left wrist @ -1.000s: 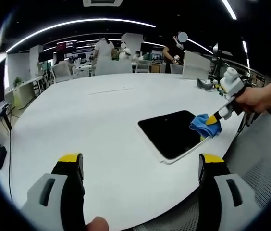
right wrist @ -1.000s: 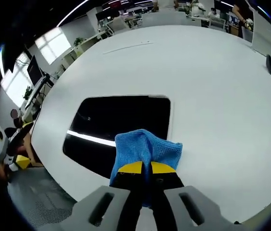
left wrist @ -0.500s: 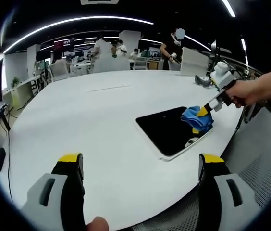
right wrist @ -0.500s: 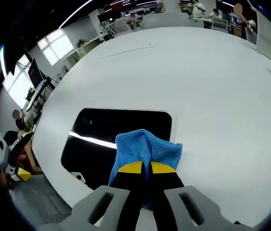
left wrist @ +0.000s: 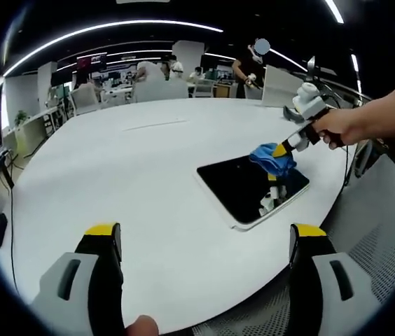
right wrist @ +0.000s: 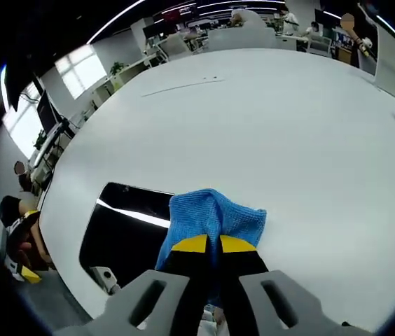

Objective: Wipe the mirror surface with the cleaning cloth until all visible marks leave the cleaned area.

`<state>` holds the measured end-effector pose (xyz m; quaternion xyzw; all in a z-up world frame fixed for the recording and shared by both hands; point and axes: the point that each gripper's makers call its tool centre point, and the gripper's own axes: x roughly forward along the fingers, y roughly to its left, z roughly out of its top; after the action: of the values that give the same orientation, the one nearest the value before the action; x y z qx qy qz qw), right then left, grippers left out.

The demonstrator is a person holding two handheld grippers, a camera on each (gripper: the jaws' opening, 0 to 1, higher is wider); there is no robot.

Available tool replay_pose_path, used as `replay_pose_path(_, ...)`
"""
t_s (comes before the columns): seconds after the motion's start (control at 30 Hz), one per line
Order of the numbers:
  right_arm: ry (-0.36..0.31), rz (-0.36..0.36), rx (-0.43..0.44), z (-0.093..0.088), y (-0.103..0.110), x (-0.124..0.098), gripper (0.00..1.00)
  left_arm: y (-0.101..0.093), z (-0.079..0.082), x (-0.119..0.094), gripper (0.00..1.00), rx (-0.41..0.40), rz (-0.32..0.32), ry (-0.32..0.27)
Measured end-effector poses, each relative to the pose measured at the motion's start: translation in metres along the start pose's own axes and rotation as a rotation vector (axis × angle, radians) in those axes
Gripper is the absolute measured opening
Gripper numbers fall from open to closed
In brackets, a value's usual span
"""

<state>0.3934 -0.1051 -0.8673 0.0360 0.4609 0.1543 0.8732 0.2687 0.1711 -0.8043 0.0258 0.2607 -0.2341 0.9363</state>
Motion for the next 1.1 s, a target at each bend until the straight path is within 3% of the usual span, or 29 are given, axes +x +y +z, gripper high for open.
replay_pose_path(0.17, -0.008, 0.002, -0.049, 0.008, 0.0, 0.006, 0.0, -0.003, -0.001, 0.001, 0.99, 0.011, -0.015, 0.008)
replay_pose_path(0.27, -0.016, 0.001, -0.01, 0.01, -0.002, 0.007, 0.0, -0.003, -0.002, 0.001, 0.99, 0.009, -0.016, 0.012)
replay_pose_path(0.3, -0.007, 0.002, 0.049, 0.01, -0.001, 0.006, 0.0, -0.002, -0.002, 0.001, 0.99, 0.008, -0.015, 0.012)
replay_pose_path(0.43, -0.014, 0.019, 0.022, 0.009, -0.001, 0.006, 0.0, -0.003, -0.002, 0.001, 0.99, 0.007, -0.017, 0.009)
replay_pose_path(0.5, -0.021, 0.005, -0.039, 0.01, -0.003, 0.003, 0.0, -0.003, -0.001, 0.0, 0.99, 0.012, -0.019, 0.008)
replay_pose_path(0.6, -0.041, -0.005, -0.016, 0.009, -0.005, -0.009, 0.0, -0.001, -0.001, -0.001, 0.99, 0.006, -0.017, 0.001)
replay_pose_path(0.7, -0.044, -0.015, 0.033, 0.002, -0.015, -0.024, 0.0, 0.003, -0.004, -0.002, 0.99, -0.067, -0.008, 0.001)
replay_pose_path(0.8, -0.043, -0.032, 0.034, -0.01, -0.027, -0.037, 0.0, 0.005, 0.001, -0.005, 0.99, -0.066, 0.012, -0.028)
replay_pose_path(0.87, -0.041, -0.046, 0.041, -0.017, -0.036, -0.045, 0.0, 0.004, 0.013, -0.007, 0.99, -0.048, 0.009, -0.088)
replay_pose_path(1.1, -0.034, -0.103, 0.067, -0.037, -0.072, -0.066, 0.0, -0.006, 0.008, -0.004, 0.99, -0.046, -0.046, -0.066)
